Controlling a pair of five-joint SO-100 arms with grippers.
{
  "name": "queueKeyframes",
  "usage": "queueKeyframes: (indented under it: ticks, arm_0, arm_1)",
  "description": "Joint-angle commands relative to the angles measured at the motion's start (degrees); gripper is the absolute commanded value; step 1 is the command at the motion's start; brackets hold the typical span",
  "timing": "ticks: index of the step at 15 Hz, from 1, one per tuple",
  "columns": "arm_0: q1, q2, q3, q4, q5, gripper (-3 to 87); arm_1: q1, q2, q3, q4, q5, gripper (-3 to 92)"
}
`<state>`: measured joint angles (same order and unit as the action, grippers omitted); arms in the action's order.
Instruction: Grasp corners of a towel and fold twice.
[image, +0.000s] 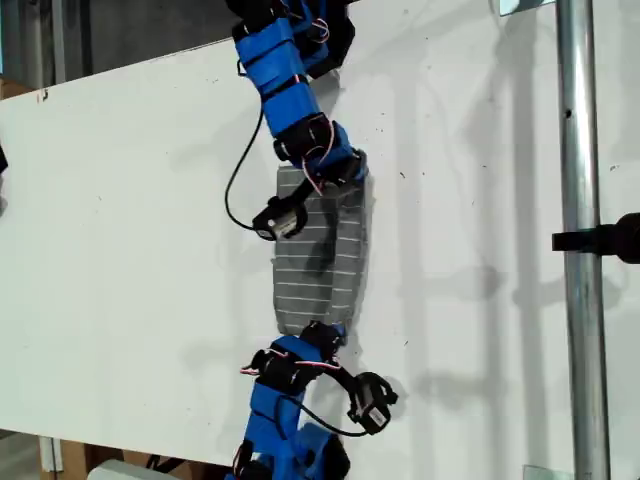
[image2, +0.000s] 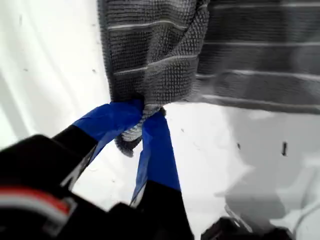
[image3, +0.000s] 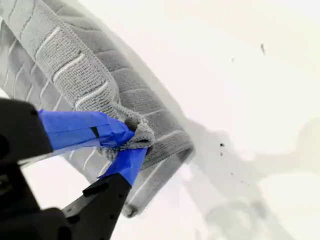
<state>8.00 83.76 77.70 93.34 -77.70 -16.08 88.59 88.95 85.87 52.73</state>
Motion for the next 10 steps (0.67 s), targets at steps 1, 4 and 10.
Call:
queueKeyframes:
  ticks: [1,4,10]
  arm_0:
    - [-13.18,10.11,6.68,-2.64,8.44,-3.0]
    - [-28.48,11.25,6.94,-4.92,21.27,-3.0]
    - [-33.22,19.86,20.74,-16.7,26.72,-3.0]
  arm_1:
    - [14.41,14.41,7.47,2.2,-5.01,-0.1]
    - [35.07,28.83,16.7,-2.11,-17.67,-0.1]
    - [35.95,39.9,27.51,-11.6,-20.83,-0.2]
